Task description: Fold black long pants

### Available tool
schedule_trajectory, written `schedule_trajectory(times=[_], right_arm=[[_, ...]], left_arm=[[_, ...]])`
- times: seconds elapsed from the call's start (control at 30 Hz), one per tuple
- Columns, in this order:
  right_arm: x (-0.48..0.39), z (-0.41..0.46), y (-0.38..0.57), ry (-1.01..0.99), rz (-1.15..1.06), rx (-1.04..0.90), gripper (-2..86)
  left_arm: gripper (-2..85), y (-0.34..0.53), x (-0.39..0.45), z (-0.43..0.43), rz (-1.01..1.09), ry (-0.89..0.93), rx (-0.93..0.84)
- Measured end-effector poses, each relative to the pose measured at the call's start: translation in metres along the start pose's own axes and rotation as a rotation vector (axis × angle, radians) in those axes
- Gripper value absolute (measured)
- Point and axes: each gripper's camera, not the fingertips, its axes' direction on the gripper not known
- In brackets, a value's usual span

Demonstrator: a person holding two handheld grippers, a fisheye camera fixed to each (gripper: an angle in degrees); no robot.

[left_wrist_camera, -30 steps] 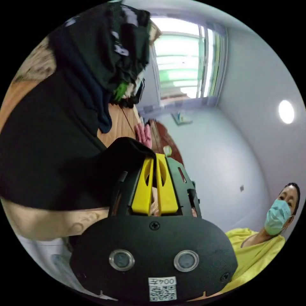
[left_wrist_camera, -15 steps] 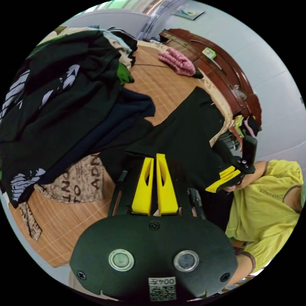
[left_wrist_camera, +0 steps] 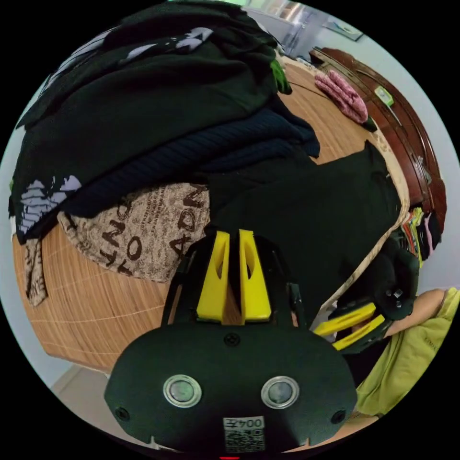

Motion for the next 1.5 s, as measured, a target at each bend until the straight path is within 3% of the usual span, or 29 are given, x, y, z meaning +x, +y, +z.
schedule_trajectory(times=[0.13,0.23,0.37,0.47,0.7,1.03,1.5], right_arm=[[-0.004,-0.091,0.029,0.129,-0.075,0.089,8.7],[0.018,-0.178,0.067,0.315,0.026,0.178,8.4],[0.07,-0.288,0.135,0.674,0.287,0.166,5.6],[0.108,-0.348,0.174,0.792,0.469,0.061,3.6],[0.16,-0.438,0.203,0.915,0.657,-0.124,-0.4],[0.158,-0.513,0.205,0.94,0.484,-0.343,-0.5],[0.128,-0.624,0.251,1.005,0.342,-0.304,-0.5]], left_arm=[[10.9,0.011,0.001,-0.039,-0.187,0.014,0.075],[11.9,0.024,0.009,-0.071,-0.279,-0.009,0.129],[11.9,0.031,0.048,-0.096,-0.24,-0.015,0.151],[11.6,0.026,0.116,-0.105,-0.107,-0.015,0.144],[9.8,-0.018,0.338,-0.098,0.226,0.044,0.148],[11.1,-0.145,0.592,-0.105,0.564,0.014,0.087],[15.9,-0.333,0.841,-0.08,0.661,-0.107,0.05]])
